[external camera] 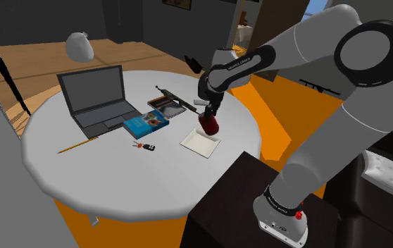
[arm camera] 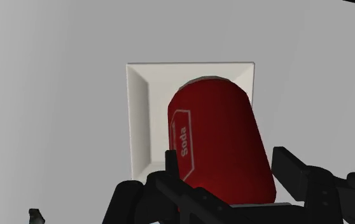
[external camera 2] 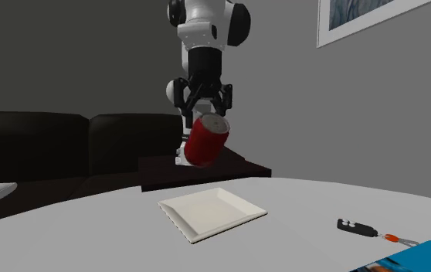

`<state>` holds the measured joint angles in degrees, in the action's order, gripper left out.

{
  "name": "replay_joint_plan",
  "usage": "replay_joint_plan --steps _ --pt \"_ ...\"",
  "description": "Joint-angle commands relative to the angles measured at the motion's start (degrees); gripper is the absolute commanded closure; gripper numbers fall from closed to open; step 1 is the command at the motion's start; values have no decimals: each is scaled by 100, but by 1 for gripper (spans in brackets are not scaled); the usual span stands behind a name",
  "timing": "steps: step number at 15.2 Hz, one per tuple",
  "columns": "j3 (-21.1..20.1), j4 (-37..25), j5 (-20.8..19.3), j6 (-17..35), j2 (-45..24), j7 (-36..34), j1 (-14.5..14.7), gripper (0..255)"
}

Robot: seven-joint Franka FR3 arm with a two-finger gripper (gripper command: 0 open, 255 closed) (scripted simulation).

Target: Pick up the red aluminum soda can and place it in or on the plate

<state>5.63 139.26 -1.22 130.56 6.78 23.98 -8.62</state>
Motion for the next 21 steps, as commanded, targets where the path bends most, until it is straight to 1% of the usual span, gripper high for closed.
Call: replay_joint_plan --steps 1,16,21 --pt "11 52 7 151 -94 24 -5 255" --pt "13 347 138 1388 -1040 117 -1 255" --pt "11 354 148 1452 -1097 124 -1 255"
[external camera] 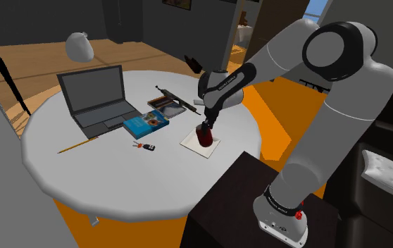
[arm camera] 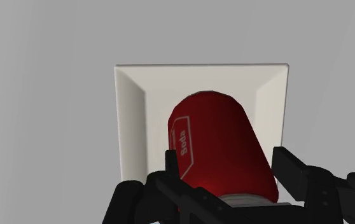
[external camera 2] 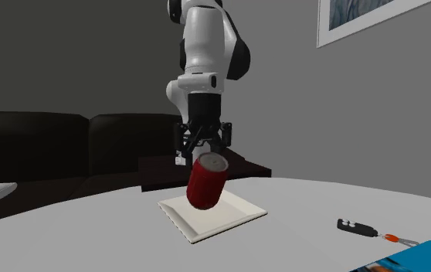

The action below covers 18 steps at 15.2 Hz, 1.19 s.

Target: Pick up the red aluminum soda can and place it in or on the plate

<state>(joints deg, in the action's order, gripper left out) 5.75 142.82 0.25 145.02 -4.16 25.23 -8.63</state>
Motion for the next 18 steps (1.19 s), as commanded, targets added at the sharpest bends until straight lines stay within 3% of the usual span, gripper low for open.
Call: replay_joint_plan --steps 1,4,5,10,14,18 --pt "-1 -2 1 6 -3 0 1 255" --pt "-1 -2 1 6 -3 0 1 255" --pt "-1 -3 1 5 -3 -1 1 0" --pt "-1 -2 1 6 -3 0 1 0" --pt "8 -175 -94 -777 611 -70 6 0" --pt "7 -174 -94 -777 611 -70 5 0"
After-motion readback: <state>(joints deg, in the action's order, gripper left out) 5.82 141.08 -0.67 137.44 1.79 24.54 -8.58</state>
